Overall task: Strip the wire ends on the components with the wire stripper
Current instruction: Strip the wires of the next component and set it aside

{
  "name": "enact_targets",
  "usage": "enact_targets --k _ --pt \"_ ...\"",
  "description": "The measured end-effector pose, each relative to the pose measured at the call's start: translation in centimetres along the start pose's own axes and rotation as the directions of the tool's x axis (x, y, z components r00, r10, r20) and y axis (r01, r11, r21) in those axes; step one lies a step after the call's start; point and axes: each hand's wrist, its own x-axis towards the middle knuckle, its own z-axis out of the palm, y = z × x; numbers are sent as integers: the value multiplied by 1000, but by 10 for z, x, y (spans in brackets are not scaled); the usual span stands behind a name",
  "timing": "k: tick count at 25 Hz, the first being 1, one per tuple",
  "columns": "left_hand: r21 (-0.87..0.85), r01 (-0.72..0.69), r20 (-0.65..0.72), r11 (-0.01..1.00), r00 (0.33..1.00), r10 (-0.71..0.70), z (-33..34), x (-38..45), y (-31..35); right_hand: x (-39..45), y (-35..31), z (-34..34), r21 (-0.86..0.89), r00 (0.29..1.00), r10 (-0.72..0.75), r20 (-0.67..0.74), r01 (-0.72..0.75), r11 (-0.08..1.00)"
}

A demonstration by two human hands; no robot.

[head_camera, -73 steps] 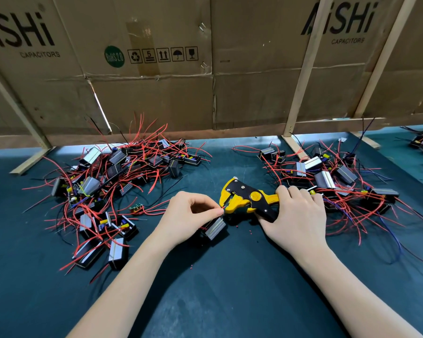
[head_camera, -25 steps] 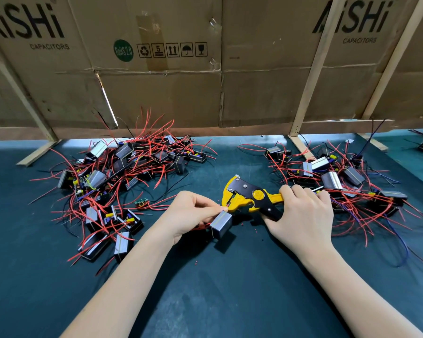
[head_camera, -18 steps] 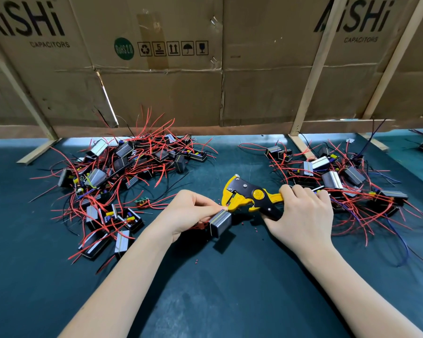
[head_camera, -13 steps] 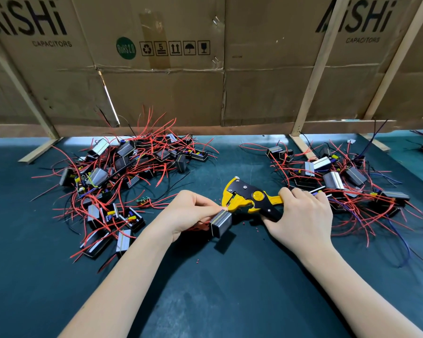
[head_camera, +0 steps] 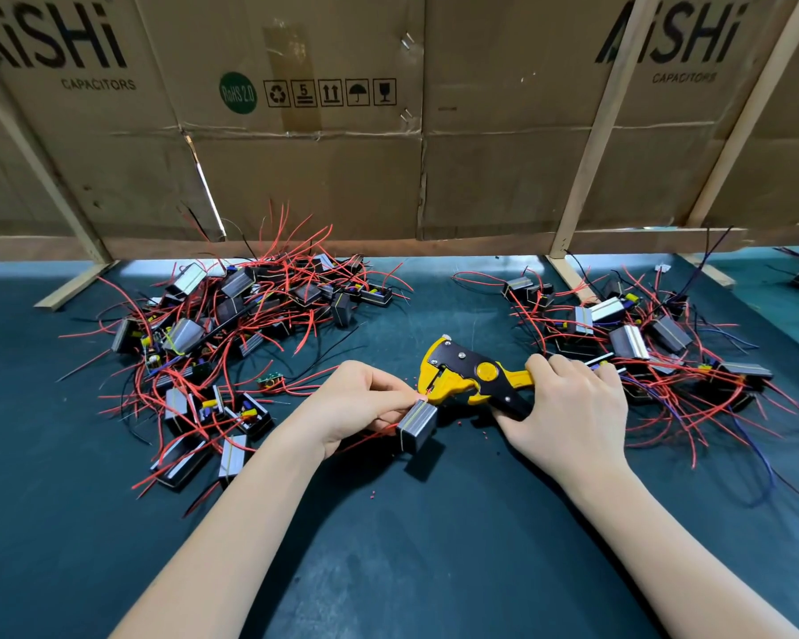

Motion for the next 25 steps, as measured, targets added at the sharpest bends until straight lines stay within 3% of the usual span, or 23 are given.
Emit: enact_targets --k 25 --pt "33 11 4 999 1000 -11 -2 -2 2 0 2 -1 24 1000 11 23 -11 1000"
